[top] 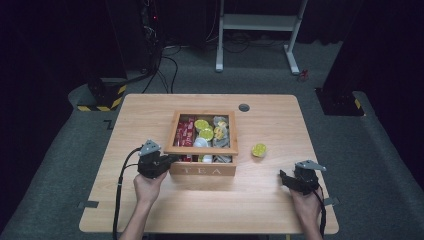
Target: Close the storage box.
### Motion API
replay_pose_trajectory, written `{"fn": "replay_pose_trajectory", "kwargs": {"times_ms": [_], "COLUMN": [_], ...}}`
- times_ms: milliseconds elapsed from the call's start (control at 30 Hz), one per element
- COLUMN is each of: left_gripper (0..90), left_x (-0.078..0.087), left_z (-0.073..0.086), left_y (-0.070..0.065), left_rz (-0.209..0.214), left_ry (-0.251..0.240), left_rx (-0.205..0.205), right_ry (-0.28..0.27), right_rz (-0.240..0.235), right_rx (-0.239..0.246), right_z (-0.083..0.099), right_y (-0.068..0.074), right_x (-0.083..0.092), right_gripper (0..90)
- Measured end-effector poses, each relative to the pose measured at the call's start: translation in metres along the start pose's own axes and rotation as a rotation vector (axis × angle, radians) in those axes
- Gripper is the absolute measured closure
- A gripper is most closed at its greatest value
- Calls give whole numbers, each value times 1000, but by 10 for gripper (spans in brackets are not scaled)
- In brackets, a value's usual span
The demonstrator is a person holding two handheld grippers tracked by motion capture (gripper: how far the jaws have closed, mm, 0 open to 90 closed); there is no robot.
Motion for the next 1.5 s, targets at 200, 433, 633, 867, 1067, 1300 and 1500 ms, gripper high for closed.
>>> {"fn": "replay_pose_trajectory", "kwargs": {"times_ms": [200,433,633,867,1067,1300,1500], "left_gripper": [870,875,876,873,873,873,873], "left_x": [-1,-2,-2,1,2,4,4], "left_z": [5,11,15,17,20,22,24], "left_y": [-1,-1,0,0,-1,-1,-2], "left_rz": [-4,-13,-14,-12,-16,-24,-24], "left_ry": [8,23,30,20,27,32,42], "left_rx": [3,0,1,21,27,16,18], "right_ry": [0,0,0,-1,0,-1,-1], "right_rz": [1,0,0,0,1,3,3], "right_rx": [0,1,0,0,0,0,-1], "right_z": [0,0,0,0,0,0,0], "right_y": [0,0,0,0,0,0,0], "right_x": [0,0,0,0,0,0,0], "right_gripper": [338,338,338,338,337,336,336]}}
Point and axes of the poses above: each handheld gripper's, and its own axes: x roughly backward along the jaws, z roughly out of its underside, y roughly to its left, the point moved 3 cm from there along -x, roughly forward along the jaws, and after that the axes turned 5 degrees about -y, right-handed, at the moved point
